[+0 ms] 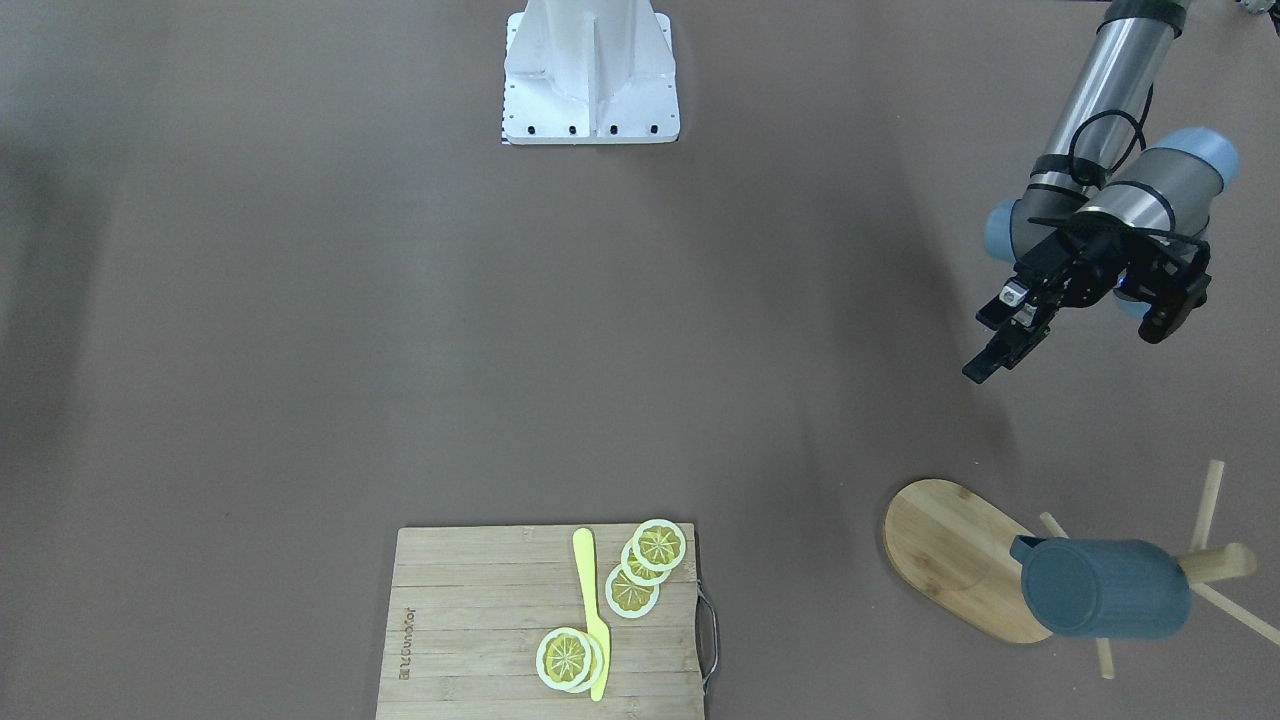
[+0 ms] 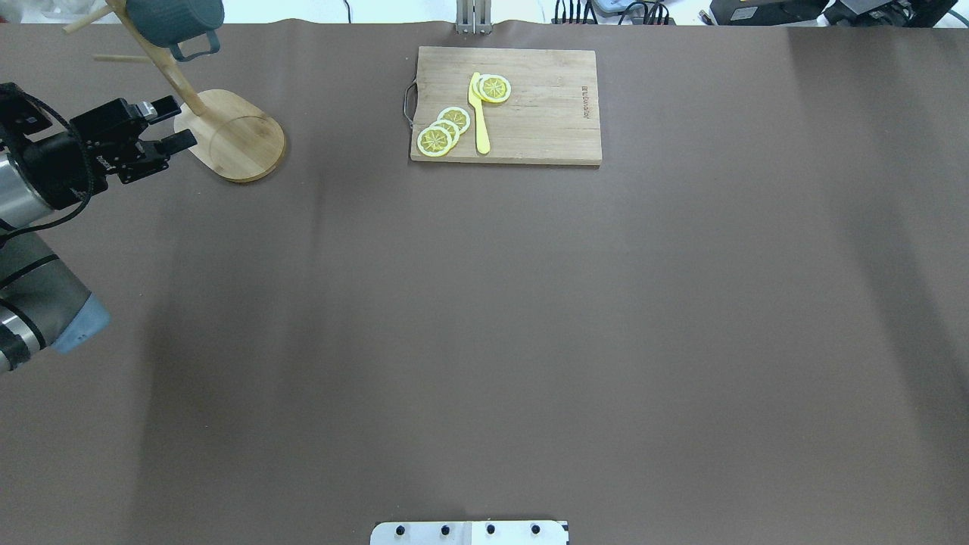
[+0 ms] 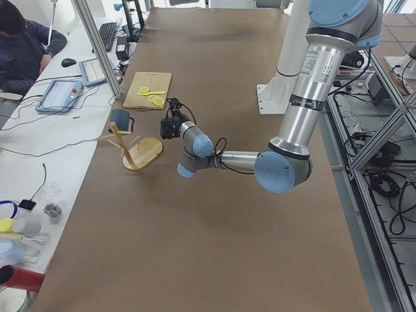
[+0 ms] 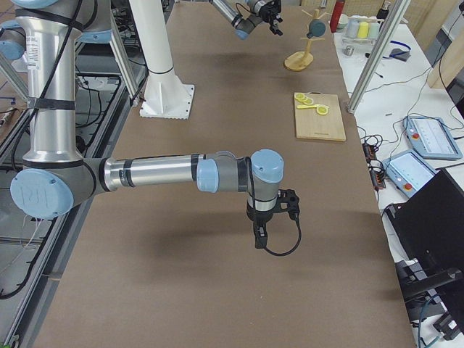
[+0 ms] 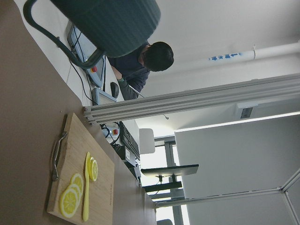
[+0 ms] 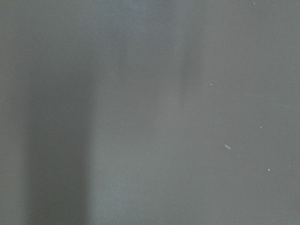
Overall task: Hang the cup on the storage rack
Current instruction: 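Open the left gripper and draw it back from the rack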
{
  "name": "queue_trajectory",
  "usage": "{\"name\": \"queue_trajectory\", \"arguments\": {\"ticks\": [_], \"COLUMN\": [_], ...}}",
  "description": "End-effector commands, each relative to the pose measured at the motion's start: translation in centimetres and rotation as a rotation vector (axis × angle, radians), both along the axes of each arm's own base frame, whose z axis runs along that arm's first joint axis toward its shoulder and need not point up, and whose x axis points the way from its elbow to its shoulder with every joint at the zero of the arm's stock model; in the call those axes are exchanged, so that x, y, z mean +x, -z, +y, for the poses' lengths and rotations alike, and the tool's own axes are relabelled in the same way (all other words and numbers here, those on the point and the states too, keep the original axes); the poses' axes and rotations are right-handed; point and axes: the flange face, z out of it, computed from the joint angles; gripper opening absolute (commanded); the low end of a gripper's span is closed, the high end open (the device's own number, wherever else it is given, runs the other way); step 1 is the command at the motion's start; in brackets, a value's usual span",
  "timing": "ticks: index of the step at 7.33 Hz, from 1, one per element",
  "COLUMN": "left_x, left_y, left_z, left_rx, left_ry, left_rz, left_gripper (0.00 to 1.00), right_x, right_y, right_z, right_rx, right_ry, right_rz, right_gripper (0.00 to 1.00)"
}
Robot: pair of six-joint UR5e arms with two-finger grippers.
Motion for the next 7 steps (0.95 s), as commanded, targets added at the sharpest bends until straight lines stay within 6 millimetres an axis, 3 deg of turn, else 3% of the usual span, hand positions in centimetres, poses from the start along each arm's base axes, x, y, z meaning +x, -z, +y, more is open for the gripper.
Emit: {"name": "queue_trajectory", "arguments": {"ticks": [1, 3, 6, 7], "left_x": [-0.7, -0.8, -0.4, -0.8], "left_y": [-2.2, -2.5, -3.8, -5.5], "left_z": [1.0, 1.2, 0.9, 1.8], "left_rx": [0.175, 0.311, 0.545, 0.606], "left_ry": [0.131, 0.223, 0.373, 0.369], "left_rz": [-0.211, -0.341, -0.667, -0.744], "left_gripper": [0.98, 0.99, 1.00, 1.00], "right_x": [0.0, 0.0, 0.0, 0.0], "right_y": [-0.2, -0.2, -0.2, -0.2], "right_z": [0.1, 0.1, 0.1, 0.1], "right_rx": [-0.003, -0.004, -0.005, -0.004], "right_ry": [0.001, 0.001, 0.001, 0.001], "right_rz": [0.000, 0.000, 0.000, 0.000], "right_gripper": [1.00, 1.00, 1.00, 1.00]}}
